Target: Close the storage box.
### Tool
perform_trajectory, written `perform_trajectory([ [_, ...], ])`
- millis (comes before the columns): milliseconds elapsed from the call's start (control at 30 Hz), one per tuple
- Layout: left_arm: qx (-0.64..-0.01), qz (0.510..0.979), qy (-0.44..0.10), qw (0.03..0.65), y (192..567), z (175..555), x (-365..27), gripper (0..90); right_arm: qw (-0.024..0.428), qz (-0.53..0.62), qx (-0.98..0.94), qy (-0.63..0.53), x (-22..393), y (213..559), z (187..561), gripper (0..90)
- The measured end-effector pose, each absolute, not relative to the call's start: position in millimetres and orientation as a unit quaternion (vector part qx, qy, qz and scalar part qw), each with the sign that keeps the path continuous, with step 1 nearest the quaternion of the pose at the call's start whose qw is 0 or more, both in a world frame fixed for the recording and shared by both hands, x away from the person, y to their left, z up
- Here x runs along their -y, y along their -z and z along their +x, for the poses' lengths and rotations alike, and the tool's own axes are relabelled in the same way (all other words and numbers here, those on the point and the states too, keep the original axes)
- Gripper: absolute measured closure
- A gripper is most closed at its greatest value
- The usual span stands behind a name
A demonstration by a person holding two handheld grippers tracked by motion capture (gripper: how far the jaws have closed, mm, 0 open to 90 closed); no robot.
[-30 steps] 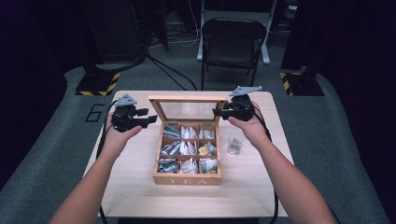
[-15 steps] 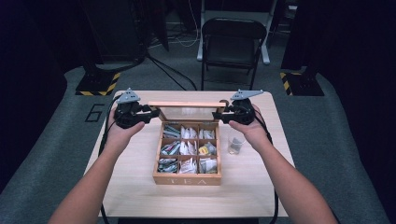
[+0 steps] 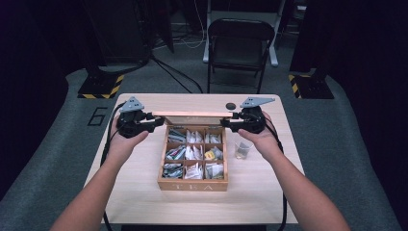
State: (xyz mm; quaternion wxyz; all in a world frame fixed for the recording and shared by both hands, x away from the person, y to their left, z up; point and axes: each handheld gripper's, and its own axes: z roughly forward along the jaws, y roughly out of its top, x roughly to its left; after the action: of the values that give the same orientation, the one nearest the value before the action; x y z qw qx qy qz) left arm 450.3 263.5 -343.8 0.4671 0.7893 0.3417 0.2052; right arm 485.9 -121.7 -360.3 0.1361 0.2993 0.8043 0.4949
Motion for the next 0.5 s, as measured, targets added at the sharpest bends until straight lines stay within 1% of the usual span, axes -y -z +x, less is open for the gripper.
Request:
perform_trajectory([
  [300, -0.339, 0.793, -0.198, 0.465, 351, 440, -265, 59.1, 0.126, 0.298, -0.802, -0.502, 127, 358, 468, 50.3],
  [500, -0.338, 0.795, -0.196, 0.464, 356, 433, -265, 58.6, 0.138, 0.286, -0.805, -0.501, 126, 355, 452, 49.9],
])
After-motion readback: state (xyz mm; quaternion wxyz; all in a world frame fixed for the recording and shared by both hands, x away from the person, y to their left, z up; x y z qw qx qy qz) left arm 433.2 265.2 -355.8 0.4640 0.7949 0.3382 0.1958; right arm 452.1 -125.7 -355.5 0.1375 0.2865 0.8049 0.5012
